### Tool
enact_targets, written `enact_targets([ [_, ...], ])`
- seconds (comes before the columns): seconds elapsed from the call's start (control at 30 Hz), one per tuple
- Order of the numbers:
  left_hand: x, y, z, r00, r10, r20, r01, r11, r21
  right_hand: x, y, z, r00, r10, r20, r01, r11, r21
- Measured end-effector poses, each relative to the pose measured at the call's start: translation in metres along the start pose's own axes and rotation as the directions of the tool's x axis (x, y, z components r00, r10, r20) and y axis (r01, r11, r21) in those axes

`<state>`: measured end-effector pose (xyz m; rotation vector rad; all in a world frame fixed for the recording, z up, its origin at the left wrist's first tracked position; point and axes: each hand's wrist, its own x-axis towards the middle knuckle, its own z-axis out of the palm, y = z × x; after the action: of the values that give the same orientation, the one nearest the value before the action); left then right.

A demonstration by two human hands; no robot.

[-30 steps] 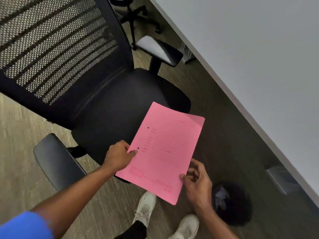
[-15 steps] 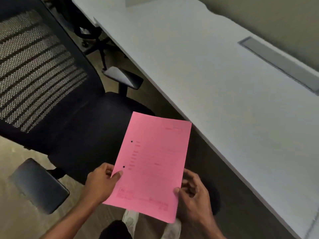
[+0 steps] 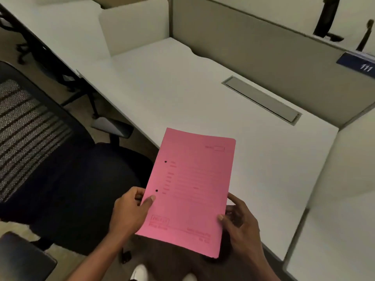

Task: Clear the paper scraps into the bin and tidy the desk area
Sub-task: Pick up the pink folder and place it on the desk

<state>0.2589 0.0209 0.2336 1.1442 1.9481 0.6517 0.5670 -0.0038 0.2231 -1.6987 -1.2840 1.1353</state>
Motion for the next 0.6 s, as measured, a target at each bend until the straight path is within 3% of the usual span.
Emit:
enact_targets([
  [0.33,0.011,0.061,0.002,0.999,0.047,0.027,-0.047,0.999,0.01,0.019,-0.026,-0.033,0.997,-0.014,-0.075,0.016,1.0,0.027],
  [0.6,0.094,0.088,-0.011,0.994,0.091,0.054,-0.092,0.996,0.015,0.087,-0.053,-0.012,0.989,-0.008,-0.147,0.007,1.0,-0.003],
])
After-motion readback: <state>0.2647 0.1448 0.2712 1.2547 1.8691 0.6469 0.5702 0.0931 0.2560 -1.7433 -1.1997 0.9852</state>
